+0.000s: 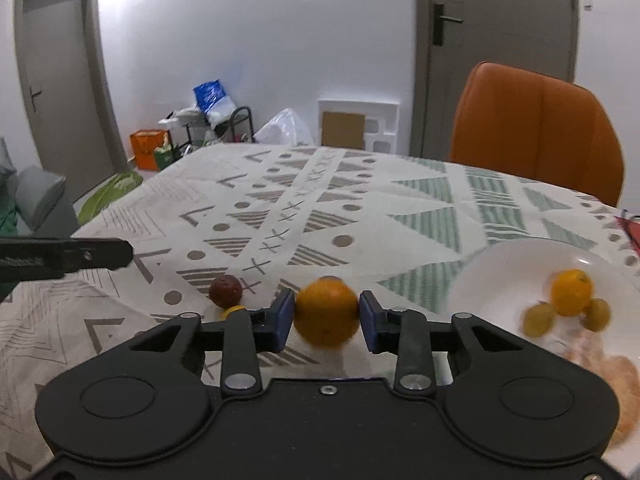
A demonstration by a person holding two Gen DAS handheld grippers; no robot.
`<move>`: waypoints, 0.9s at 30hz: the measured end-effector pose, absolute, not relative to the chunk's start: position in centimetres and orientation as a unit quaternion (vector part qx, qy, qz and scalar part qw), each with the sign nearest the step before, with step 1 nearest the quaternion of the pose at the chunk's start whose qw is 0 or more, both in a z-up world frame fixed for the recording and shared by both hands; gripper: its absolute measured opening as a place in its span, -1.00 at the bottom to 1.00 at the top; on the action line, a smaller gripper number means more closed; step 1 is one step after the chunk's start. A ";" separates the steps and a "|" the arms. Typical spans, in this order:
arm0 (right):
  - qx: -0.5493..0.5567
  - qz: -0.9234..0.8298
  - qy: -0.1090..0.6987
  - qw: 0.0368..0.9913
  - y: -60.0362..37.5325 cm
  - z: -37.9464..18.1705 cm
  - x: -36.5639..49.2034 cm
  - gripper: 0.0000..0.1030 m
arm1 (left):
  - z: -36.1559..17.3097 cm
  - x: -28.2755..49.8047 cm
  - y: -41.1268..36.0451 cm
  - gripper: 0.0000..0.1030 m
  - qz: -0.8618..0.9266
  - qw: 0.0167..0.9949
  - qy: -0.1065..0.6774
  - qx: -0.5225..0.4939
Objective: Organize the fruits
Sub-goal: 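Grasp a red plum with the left tool while the right tool grasps an orange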
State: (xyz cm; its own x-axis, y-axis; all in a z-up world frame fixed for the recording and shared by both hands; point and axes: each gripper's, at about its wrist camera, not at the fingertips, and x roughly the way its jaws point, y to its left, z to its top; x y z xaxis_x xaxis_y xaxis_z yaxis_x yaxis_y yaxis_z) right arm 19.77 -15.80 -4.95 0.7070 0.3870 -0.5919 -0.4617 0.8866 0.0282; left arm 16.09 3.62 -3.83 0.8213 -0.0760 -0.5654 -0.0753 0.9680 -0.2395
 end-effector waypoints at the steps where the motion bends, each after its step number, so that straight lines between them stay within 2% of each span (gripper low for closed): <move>1: -0.057 0.227 0.303 0.924 -16.4 -4.7 19.5 -0.42 | -3.8 16.2 3.2 -0.57 -0.004 0.946 0.299 -0.124; 2: -0.051 0.223 0.301 0.926 -17.0 -4.5 19.2 -0.50 | -3.8 16.3 2.8 -0.57 -0.008 0.946 0.300 -0.123; 3: -0.045 0.218 0.298 0.928 -17.6 -4.4 19.0 -0.70 | -3.8 16.4 2.4 -0.57 -0.012 0.946 0.301 -0.121; 4: -0.039 0.214 0.297 0.930 -18.2 -4.3 19.0 -1.00 | -3.8 16.6 1.9 -0.57 -0.016 0.946 0.302 -0.119; 12: -0.014 0.212 0.297 0.931 -20.7 -4.3 18.7 -1.00 | -3.7 17.0 -0.7 -0.57 -0.033 0.946 0.304 -0.108; 18: -0.004 0.220 0.295 0.930 -21.0 -4.5 18.7 -0.78 | -3.4 16.7 -0.9 -0.57 -0.028 0.948 0.301 -0.102; 22: -0.007 0.228 0.297 0.927 -20.5 -4.8 18.8 -0.32 | -3.4 16.4 -0.5 -0.57 -0.023 0.948 0.301 -0.103; 23: -0.009 0.230 0.297 0.927 -20.3 -4.9 18.8 -0.26 | -3.5 16.4 -0.4 -0.57 -0.023 0.948 0.301 -0.104; 27: -0.013 0.244 0.306 0.920 -19.5 -5.2 18.8 -0.16 | -3.8 16.5 0.3 -0.57 -0.019 0.946 0.305 -0.109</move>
